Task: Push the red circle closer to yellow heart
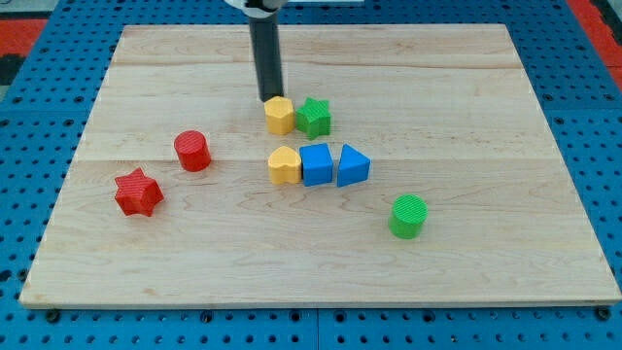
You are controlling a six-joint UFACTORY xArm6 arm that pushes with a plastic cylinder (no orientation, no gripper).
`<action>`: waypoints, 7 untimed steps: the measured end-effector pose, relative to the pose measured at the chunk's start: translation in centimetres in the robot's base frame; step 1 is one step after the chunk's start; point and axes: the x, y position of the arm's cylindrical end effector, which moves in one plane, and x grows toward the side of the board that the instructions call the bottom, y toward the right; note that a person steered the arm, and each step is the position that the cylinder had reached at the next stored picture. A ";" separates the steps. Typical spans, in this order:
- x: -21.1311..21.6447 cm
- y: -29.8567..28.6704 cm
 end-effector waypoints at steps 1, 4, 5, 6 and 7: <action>2.1 3.9; -2.5 3.3; -2.7 -5.1; 1.8 -12.6; 6.7 -13.2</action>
